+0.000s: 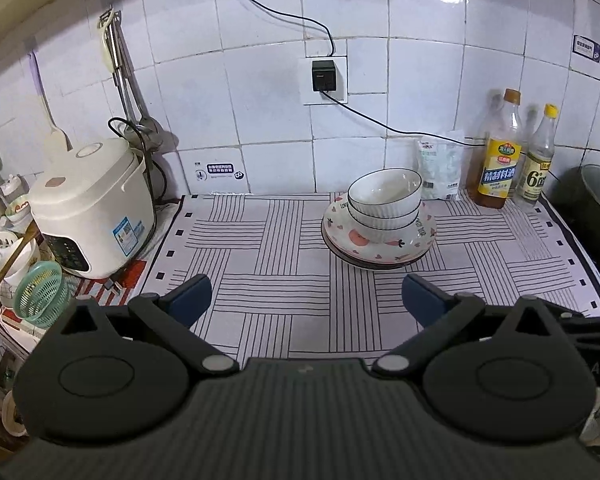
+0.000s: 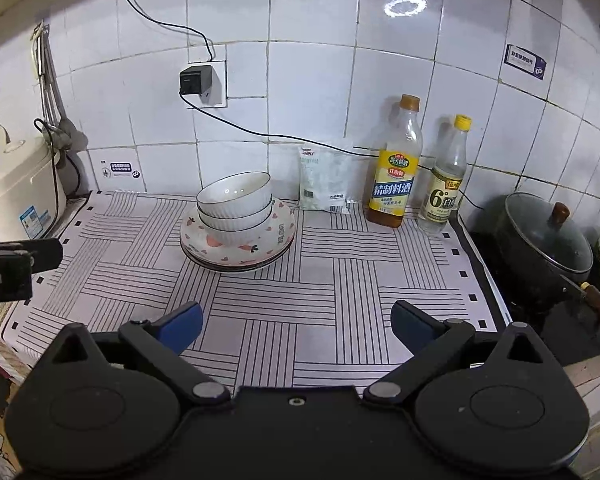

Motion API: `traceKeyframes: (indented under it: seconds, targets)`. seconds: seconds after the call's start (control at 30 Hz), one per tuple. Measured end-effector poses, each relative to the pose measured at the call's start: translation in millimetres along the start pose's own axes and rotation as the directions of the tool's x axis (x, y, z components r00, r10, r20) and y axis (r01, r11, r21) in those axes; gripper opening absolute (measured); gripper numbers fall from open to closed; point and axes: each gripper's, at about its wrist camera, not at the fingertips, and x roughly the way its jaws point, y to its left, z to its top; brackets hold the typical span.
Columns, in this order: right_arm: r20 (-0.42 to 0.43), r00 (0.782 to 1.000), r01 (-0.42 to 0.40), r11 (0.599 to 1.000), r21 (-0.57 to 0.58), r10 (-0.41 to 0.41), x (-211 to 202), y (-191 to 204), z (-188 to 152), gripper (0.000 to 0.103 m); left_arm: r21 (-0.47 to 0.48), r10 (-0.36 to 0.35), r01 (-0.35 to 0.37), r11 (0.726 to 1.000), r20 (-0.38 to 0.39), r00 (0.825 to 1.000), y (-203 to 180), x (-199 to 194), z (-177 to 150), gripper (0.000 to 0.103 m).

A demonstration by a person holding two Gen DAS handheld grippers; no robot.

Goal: Organize plates and bowls

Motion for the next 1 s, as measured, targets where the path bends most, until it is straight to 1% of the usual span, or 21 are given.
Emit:
traceKeyframes:
  seconds: [0.43, 0.73, 1.0]
  targets:
    - [-0.01, 1.0, 0.009, 1.0, 0.0, -0.009, 3.6, -0.6, -2.4, 0.101, -0.003, 0.008, -0.008, 1.0, -0.024, 1.0, -1.2, 5.4, -1.3, 0.103]
    - [-0.016, 1.0, 0.013, 1.0, 0.004, -0.013, 6.4, -4.9, -2.9, 0.102, 0.0, 0.014, -0.014, 1.0, -0.007, 1.0, -4.8, 4.9, -1.9, 0.103]
    - [-0.018, 1.0, 0.013, 1.0, 0.01, -0.013, 8.1, -7.3, -3.2, 0.101, 0.003, 0.013, -0.013, 1.0, -0.013, 1.0, -6.1, 5.7, -1.8, 0.103]
